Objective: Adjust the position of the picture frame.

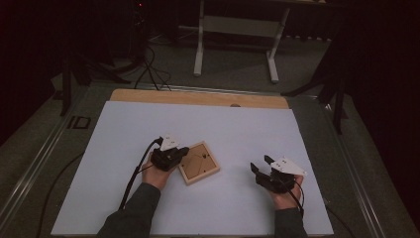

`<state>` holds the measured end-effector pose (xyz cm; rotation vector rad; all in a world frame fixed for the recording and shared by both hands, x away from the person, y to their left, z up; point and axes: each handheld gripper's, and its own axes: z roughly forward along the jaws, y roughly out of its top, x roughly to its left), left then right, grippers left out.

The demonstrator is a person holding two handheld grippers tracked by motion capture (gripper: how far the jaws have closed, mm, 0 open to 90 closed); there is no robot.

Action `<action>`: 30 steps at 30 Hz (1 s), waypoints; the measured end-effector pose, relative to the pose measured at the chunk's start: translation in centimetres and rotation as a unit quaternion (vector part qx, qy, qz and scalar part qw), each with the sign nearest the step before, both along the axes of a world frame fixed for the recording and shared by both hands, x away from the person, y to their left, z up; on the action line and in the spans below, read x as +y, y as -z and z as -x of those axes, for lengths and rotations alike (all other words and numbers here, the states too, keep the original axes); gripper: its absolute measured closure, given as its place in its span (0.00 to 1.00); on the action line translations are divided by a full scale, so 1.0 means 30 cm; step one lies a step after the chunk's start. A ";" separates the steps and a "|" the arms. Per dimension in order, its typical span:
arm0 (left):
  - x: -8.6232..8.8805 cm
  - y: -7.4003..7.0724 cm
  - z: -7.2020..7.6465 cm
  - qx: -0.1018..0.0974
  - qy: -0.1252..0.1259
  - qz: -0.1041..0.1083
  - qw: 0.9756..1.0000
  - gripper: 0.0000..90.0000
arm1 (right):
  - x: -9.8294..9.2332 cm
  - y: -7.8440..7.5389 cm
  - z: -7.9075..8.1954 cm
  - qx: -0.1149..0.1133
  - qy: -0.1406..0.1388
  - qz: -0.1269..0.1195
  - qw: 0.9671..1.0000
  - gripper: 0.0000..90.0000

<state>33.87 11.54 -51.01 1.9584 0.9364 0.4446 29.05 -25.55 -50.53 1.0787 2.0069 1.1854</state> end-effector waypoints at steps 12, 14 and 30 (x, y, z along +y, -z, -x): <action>0.086 0.015 0.046 0.005 -0.029 0.008 1.000 0.99 | 0.105 0.008 -0.012 0.013 -0.048 0.009 0.999 0.64; 0.092 0.023 0.059 0.008 -0.031 0.009 0.999 0.99 | 0.130 0.009 -0.016 0.017 -0.059 0.007 0.998 0.69; 0.105 0.075 0.110 0.043 -0.022 0.001 0.999 0.99 | 0.315 0.065 -0.059 0.070 -0.091 0.035 0.993 1.00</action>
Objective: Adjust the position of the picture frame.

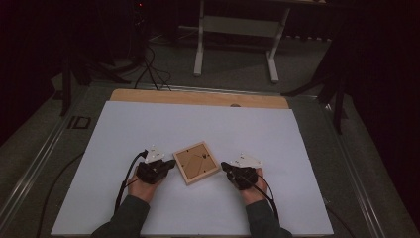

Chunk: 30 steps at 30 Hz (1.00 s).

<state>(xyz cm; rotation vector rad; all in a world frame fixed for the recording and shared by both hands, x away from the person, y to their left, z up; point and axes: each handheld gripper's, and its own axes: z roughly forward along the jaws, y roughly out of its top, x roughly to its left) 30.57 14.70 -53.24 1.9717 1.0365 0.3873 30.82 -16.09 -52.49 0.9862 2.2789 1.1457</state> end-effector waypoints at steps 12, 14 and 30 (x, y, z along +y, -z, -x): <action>-0.018 0.012 -0.005 -0.002 -0.003 -0.012 1.000 1.00 | 0.015 0.017 0.005 0.009 -0.005 0.015 1.000 1.00; -0.016 0.012 -0.007 0.000 -0.003 -0.012 1.000 1.00 | 0.014 0.018 0.005 0.009 -0.007 0.014 1.000 1.00; -0.006 0.015 -0.031 0.003 -0.023 -0.011 1.000 1.00 | 0.029 0.018 0.018 0.011 -0.028 0.012 0.999 1.00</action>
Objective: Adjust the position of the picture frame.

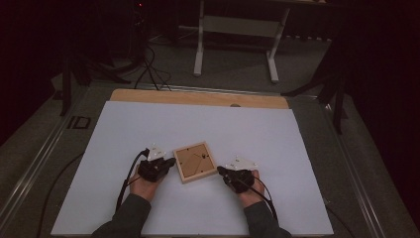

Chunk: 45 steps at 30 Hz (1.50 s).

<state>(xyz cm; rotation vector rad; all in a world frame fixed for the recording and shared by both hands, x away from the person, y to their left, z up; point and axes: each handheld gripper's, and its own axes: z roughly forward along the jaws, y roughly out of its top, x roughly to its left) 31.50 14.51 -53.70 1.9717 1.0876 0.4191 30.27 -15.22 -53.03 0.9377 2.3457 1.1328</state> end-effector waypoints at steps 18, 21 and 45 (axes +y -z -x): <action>0.017 0.000 0.021 0.010 0.001 -0.001 1.000 1.00 | 0.053 -0.002 0.038 0.001 -0.039 0.005 0.999 1.00; 0.017 0.001 0.031 0.011 0.001 -0.005 1.000 1.00 | 0.054 -0.002 0.040 0.002 -0.041 0.006 0.999 1.00; 0.002 0.010 0.042 0.019 -0.007 -0.008 1.000 1.00 | 0.054 -0.003 0.044 0.000 -0.047 0.009 0.999 1.00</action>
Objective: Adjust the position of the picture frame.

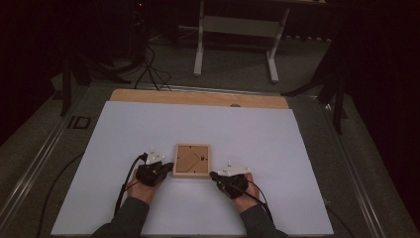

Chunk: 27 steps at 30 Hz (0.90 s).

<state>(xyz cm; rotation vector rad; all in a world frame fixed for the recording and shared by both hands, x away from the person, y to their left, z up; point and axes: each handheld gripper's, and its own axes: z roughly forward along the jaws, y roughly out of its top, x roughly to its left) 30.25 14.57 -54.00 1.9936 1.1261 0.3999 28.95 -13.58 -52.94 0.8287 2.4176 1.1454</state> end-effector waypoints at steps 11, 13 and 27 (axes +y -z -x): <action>-0.020 0.000 0.002 0.000 0.003 -0.001 1.000 1.00 | -0.015 -0.003 -0.008 0.000 0.013 0.000 1.000 1.00; -0.023 0.000 0.003 0.000 0.004 0.001 1.000 1.00 | -0.017 -0.003 -0.011 -0.001 0.014 -0.001 1.000 1.00; -0.027 0.002 0.002 0.001 0.005 0.005 1.000 1.00 | -0.023 -0.004 -0.015 -0.001 0.017 0.000 1.000 1.00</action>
